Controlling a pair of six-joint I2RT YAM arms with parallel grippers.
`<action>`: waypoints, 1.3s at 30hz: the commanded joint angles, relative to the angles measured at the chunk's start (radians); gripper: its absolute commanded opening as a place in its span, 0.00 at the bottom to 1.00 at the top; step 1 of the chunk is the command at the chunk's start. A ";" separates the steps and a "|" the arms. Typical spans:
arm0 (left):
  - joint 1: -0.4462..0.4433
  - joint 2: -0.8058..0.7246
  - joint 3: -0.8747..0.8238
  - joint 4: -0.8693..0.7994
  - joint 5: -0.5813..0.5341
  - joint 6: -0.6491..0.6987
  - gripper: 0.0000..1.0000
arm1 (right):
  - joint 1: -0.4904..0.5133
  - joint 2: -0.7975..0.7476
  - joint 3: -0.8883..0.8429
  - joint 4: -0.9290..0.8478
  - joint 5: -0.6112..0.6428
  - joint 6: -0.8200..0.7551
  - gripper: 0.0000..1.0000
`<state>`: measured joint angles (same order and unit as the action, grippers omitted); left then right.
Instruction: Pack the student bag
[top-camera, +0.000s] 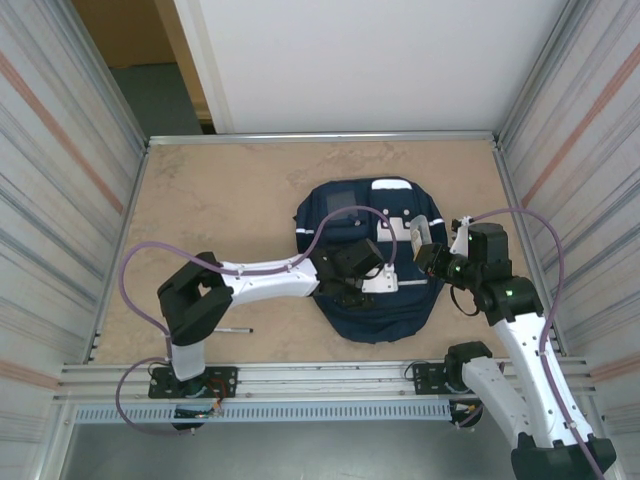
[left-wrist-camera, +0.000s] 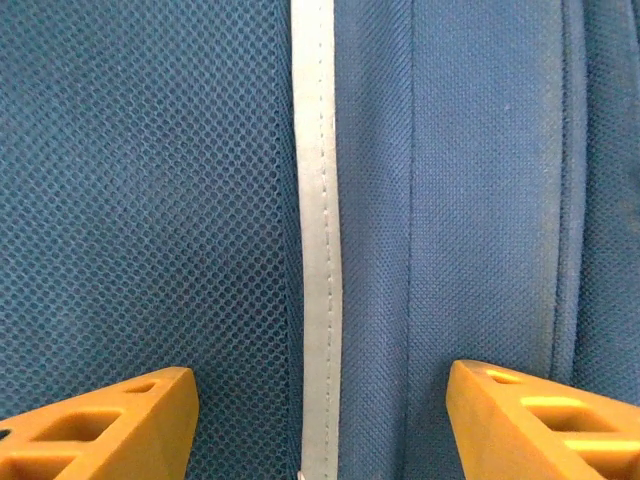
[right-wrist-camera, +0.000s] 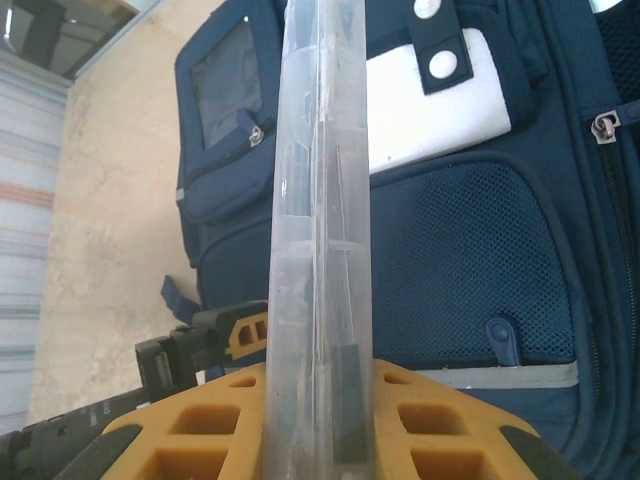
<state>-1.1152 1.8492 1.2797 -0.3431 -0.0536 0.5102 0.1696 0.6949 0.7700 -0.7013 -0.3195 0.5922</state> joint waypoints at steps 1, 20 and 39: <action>-0.016 -0.034 -0.026 0.011 -0.001 0.055 0.71 | -0.008 -0.009 -0.002 0.001 -0.032 -0.015 0.20; -0.032 -0.094 -0.121 0.132 -0.112 0.117 0.40 | -0.009 0.007 -0.025 0.055 -0.069 0.034 0.19; 0.189 -0.242 -0.097 0.152 0.240 -0.193 0.00 | -0.009 -0.056 0.068 -0.177 -0.231 -0.028 0.19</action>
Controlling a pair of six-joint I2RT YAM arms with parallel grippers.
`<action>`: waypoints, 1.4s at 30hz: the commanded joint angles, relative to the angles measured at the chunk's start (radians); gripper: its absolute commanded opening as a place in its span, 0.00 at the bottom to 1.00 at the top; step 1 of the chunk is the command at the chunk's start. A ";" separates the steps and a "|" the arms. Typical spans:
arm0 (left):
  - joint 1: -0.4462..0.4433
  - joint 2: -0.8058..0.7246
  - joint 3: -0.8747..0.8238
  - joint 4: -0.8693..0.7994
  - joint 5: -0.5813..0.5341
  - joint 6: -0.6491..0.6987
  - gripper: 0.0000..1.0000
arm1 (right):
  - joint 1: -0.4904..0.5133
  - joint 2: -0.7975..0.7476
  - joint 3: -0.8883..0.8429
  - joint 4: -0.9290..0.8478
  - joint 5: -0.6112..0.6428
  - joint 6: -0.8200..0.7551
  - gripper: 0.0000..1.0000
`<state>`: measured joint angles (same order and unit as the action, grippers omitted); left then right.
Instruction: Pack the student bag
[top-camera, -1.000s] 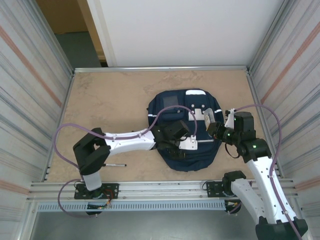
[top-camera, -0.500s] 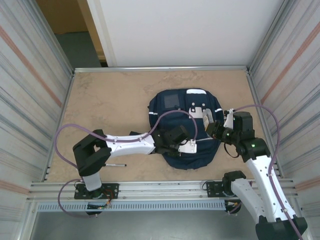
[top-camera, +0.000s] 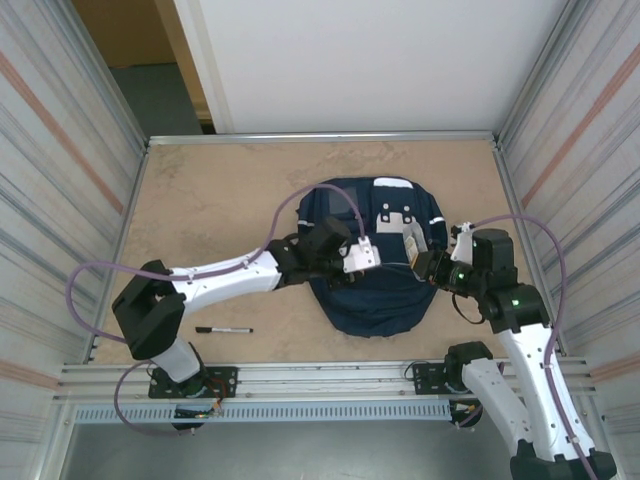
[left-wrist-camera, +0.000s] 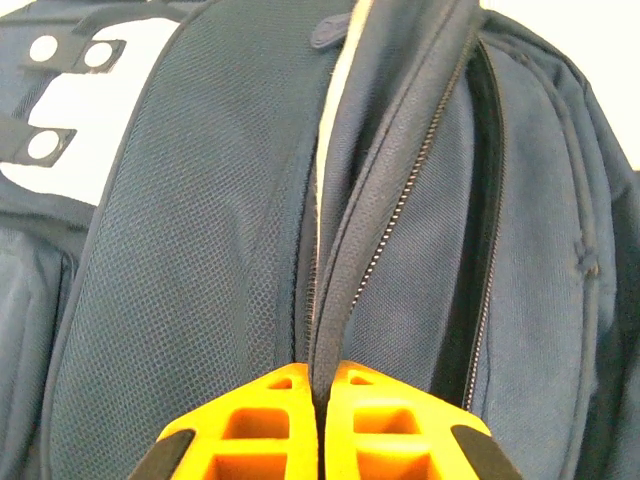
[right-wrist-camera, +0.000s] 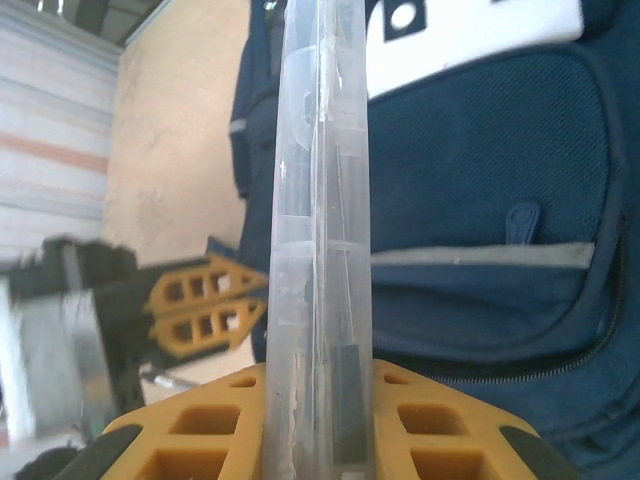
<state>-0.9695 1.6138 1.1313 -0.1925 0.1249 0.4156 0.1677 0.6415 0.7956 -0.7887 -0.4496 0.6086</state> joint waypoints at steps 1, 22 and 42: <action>0.054 -0.006 0.054 0.002 0.045 -0.111 0.00 | -0.007 -0.008 0.044 -0.110 -0.128 -0.049 0.19; 0.124 -0.053 0.222 -0.097 0.254 -0.334 0.00 | 0.146 0.021 -0.243 0.302 -0.159 0.351 0.22; 0.054 0.017 0.257 0.040 0.188 -0.566 0.00 | 0.322 0.241 -0.233 0.752 0.410 0.742 0.57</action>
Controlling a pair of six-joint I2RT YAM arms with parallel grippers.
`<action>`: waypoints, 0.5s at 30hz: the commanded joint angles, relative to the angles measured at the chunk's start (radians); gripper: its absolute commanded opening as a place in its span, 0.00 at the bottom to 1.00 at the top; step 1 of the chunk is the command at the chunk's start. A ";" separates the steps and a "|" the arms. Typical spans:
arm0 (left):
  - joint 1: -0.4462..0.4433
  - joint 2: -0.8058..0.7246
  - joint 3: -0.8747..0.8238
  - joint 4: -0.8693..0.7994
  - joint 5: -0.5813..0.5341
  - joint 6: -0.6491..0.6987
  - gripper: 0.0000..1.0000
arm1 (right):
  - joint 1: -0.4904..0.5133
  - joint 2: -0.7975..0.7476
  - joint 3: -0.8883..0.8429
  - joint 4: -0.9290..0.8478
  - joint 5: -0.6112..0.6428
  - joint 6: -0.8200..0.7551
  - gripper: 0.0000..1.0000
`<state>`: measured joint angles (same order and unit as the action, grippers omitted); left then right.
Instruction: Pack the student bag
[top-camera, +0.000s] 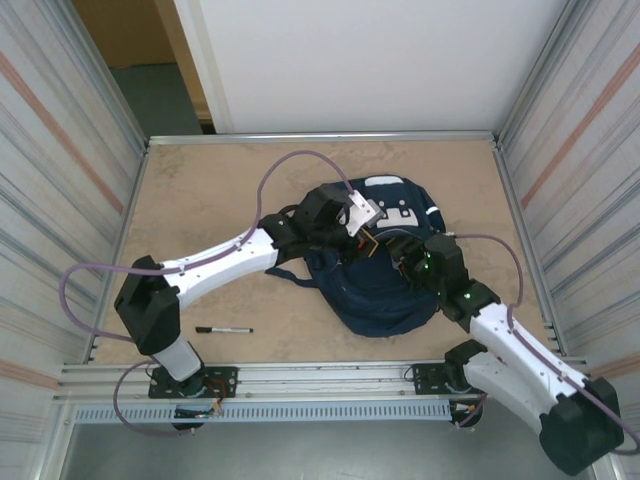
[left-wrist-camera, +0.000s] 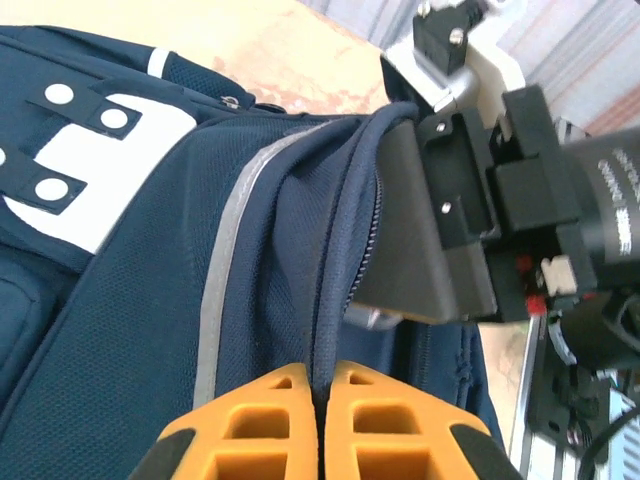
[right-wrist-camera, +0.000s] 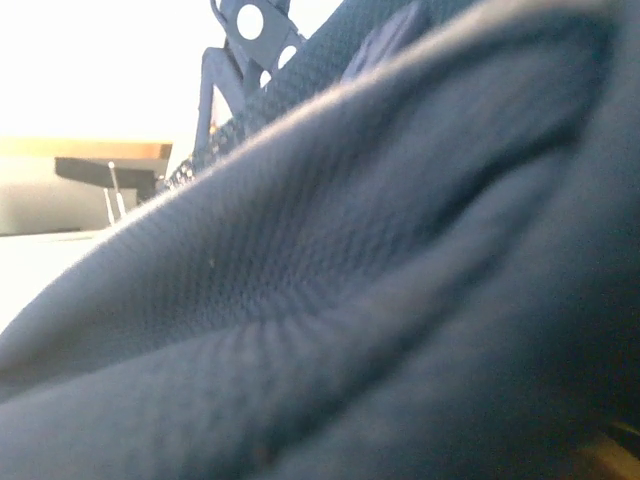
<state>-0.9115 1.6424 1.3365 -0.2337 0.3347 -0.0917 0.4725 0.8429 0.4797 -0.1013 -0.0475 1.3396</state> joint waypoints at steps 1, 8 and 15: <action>0.002 -0.015 0.052 0.079 -0.031 -0.067 0.00 | 0.017 0.053 0.103 0.026 -0.023 0.000 0.58; 0.041 -0.016 0.034 0.080 -0.022 -0.103 0.00 | -0.022 -0.031 0.127 -0.223 -0.201 -0.189 0.62; 0.042 0.003 0.035 0.087 0.010 -0.114 0.00 | -0.136 -0.095 0.132 -0.412 -0.328 -0.369 0.57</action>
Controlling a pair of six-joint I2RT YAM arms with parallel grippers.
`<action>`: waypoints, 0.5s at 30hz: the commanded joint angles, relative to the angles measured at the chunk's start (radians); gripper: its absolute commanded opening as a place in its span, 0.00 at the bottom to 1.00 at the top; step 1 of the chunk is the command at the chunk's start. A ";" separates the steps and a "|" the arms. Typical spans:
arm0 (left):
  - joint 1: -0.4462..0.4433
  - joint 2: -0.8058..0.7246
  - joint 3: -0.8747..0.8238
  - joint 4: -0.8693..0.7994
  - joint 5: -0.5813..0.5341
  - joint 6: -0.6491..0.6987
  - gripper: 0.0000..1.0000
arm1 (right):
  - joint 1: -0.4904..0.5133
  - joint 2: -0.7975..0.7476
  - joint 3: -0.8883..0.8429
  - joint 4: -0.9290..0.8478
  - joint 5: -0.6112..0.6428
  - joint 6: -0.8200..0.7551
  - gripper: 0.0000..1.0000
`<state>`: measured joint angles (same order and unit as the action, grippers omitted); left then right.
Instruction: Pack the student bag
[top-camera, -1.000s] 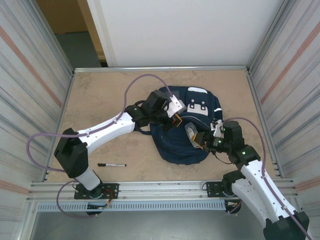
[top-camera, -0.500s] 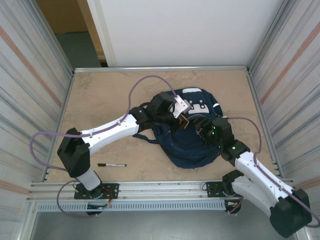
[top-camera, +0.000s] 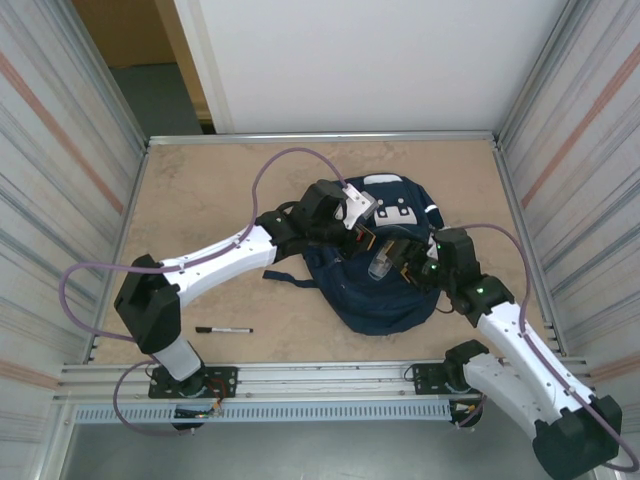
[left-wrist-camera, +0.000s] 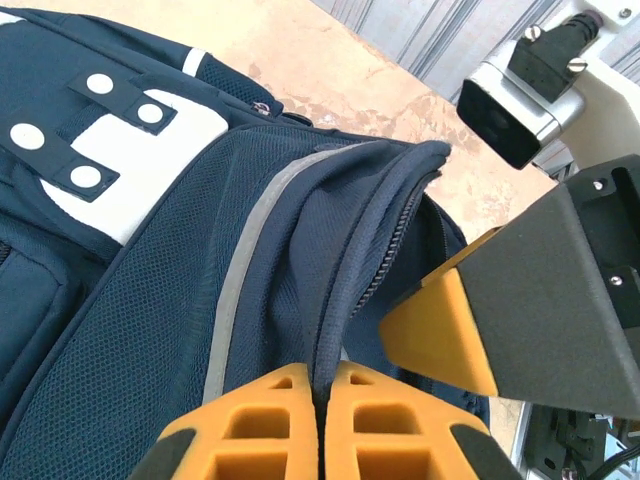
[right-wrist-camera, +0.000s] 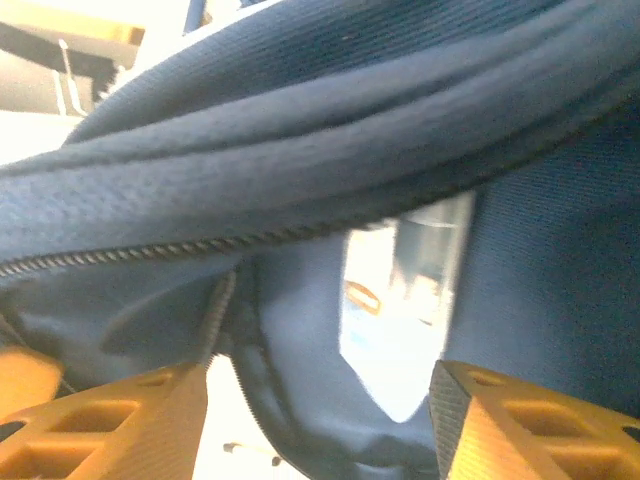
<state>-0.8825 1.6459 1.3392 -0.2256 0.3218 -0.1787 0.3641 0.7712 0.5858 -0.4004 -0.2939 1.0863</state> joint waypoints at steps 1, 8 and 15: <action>0.013 0.000 0.035 0.077 0.032 -0.025 0.00 | -0.033 -0.028 0.025 -0.121 -0.084 -0.134 0.55; 0.014 -0.006 0.024 0.080 0.052 -0.022 0.00 | 0.000 0.083 0.025 -0.041 -0.058 -0.171 0.49; 0.014 0.003 0.011 0.101 0.080 -0.049 0.00 | 0.113 0.214 0.025 0.139 0.084 -0.165 0.34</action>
<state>-0.8757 1.6497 1.3392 -0.2256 0.3515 -0.1959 0.4454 0.9531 0.5877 -0.3515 -0.2726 0.9558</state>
